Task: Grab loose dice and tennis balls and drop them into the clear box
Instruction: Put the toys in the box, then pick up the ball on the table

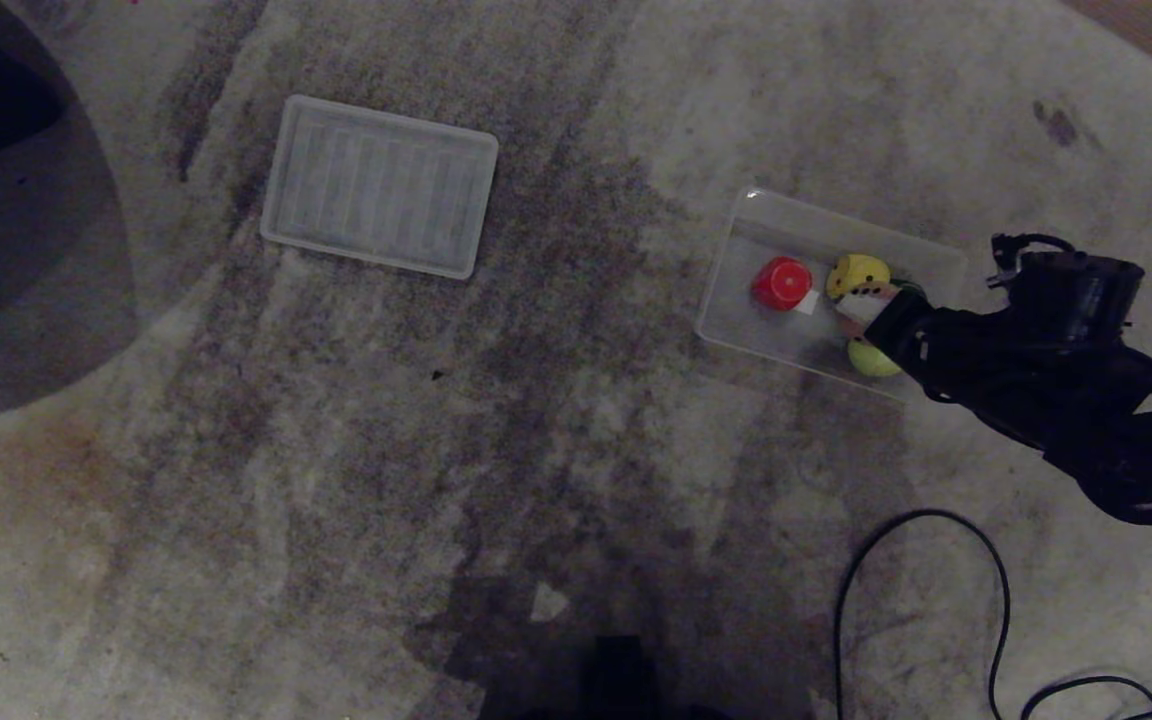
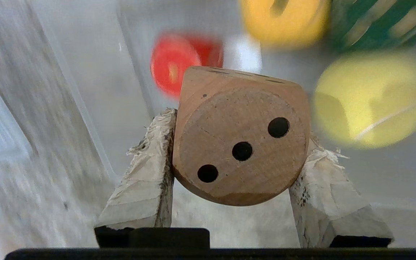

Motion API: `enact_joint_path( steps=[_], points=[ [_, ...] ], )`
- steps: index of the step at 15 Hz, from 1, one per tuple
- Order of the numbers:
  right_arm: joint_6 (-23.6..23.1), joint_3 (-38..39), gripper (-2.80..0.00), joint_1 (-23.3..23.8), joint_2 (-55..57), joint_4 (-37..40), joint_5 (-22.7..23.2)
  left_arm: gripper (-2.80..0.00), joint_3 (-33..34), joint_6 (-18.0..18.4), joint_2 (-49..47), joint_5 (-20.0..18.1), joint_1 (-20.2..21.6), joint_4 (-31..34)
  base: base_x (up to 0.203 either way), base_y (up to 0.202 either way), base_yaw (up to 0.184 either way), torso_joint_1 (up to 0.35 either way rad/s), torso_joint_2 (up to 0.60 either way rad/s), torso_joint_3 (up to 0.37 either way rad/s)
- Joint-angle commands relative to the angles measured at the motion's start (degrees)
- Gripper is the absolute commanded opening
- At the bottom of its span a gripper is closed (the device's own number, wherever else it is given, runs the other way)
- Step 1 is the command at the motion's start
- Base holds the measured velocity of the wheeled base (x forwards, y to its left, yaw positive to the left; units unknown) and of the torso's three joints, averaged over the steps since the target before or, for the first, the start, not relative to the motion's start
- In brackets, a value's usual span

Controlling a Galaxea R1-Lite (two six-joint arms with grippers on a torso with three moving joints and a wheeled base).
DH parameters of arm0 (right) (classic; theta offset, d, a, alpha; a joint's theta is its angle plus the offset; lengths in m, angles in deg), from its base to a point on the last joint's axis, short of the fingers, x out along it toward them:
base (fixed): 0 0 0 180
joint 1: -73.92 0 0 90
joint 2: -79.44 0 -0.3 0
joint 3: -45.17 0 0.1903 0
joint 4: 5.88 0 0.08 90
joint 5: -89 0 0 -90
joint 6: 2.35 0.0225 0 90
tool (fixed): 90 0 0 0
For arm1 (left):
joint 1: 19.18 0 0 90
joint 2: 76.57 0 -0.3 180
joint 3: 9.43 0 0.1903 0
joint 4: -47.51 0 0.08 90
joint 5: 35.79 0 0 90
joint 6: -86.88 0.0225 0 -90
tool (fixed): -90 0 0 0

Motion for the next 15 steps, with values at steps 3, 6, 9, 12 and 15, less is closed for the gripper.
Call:
enact_joint_path(
  steps=[3,6,9,12,15],
  points=[
    [1.8,-2.6,0.0,-1.2,4.6,-2.1,-0.2,-2.8,0.1,-0.1,-0.1,0.0,0.0,0.0,0.0,0.0,0.0,0.0,0.0,0.0],
    [-0.5,-2.5,0.0,-1.3,5.3,-4.2,-0.2,-2.8,0.1,0.0,-0.1,0.0,0.0,0.0,0.0,0.0,0.0,0.0,0.0,0.0],
    [-1.1,1.2,0.0,-1.4,1.5,-4.1,-0.1,-2.8,0.1,-0.1,-0.1,0.0,0.0,0.0,0.0,0.0,0.0,0.0,0.0,0.0],
    [-2.6,8.8,0.0,-1.3,-7.5,-4.1,0.0,-2.8,0.1,-0.1,-0.1,0.0,0.0,0.0,0.0,0.0,0.0,0.0,0.0,0.0],
    [-3.4,17.4,-2.8,-1.2,-19.8,-1.6,2.6,-2.8,0.1,0.0,-0.1,0.0,0.0,0.0,0.0,0.0,0.0,0.0,0.0,0.0]
  ],
)
